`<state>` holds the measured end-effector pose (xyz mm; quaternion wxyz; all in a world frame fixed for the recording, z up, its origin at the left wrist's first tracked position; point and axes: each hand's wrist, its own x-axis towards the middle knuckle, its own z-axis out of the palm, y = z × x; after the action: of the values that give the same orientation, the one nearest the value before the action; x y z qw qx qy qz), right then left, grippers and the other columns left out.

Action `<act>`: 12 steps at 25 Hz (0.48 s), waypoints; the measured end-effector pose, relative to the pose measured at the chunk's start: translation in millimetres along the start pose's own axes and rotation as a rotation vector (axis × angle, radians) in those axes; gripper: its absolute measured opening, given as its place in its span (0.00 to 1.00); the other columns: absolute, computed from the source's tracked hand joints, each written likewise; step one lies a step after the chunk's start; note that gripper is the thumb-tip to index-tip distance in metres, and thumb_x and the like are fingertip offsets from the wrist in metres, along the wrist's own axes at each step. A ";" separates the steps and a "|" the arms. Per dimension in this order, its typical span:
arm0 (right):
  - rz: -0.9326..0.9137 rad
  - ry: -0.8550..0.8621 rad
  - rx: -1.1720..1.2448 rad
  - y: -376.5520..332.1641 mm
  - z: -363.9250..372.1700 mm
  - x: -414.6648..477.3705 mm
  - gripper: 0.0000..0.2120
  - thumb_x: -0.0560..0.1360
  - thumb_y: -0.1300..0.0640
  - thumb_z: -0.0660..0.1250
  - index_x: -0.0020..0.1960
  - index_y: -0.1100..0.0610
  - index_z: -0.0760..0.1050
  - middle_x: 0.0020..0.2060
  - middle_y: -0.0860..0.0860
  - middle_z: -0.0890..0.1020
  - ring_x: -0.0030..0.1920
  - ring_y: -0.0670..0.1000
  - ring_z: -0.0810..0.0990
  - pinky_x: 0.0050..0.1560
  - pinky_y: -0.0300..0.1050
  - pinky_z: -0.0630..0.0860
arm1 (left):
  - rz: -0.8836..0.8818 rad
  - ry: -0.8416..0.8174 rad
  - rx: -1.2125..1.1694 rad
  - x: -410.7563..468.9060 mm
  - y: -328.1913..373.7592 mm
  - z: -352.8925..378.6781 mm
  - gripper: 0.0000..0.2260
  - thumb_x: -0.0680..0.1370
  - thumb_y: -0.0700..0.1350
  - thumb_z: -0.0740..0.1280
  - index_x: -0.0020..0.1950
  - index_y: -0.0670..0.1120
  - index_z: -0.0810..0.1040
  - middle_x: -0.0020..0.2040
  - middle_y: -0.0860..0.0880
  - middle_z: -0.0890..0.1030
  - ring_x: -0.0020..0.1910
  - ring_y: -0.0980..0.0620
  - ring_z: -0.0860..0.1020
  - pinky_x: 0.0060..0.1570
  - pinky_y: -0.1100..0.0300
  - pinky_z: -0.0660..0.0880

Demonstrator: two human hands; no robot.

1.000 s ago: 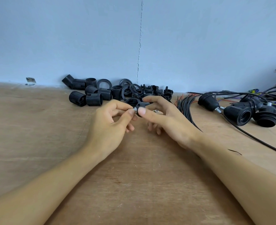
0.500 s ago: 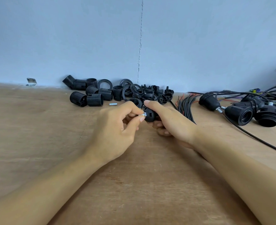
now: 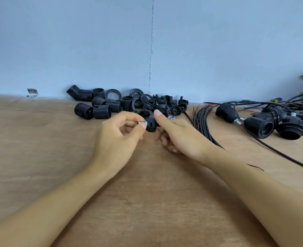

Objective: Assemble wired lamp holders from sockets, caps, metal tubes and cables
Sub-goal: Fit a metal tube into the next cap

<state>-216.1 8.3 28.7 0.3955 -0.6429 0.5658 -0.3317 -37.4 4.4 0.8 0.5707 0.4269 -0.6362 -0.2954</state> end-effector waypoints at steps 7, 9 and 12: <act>0.038 0.440 -0.689 14.0 -28.3 8.8 0.08 0.77 0.47 0.64 0.52 0.50 0.74 0.50 0.49 0.79 0.53 0.54 0.78 0.48 0.49 0.74 | -0.173 0.020 -0.066 6.6 -4.3 -4.0 0.08 0.76 0.43 0.76 0.44 0.58 0.87 0.38 0.57 0.83 0.34 0.59 0.76 0.39 0.62 0.74; 0.110 0.457 -0.807 16.6 -32.7 9.1 0.12 0.76 0.50 0.64 0.55 0.55 0.71 0.55 0.54 0.77 0.56 0.60 0.78 0.47 0.49 0.69 | -0.071 -0.036 0.066 3.8 -3.6 -2.2 0.07 0.76 0.45 0.76 0.44 0.58 0.86 0.43 0.56 0.83 0.37 0.59 0.78 0.42 0.62 0.75; 0.145 0.458 -0.916 16.8 -30.8 6.9 0.12 0.76 0.54 0.63 0.58 0.57 0.68 0.55 0.57 0.75 0.57 0.61 0.77 0.45 0.48 0.65 | 0.151 -0.129 0.316 -4.2 -1.0 3.7 0.08 0.75 0.42 0.76 0.42 0.56 0.83 0.45 0.58 0.79 0.39 0.57 0.78 0.40 0.69 0.71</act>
<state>-249.9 -3.4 28.1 -0.0384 -0.6201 0.7683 -0.1538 -40.8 7.2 -2.7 0.4750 0.4425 -0.7403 -0.1749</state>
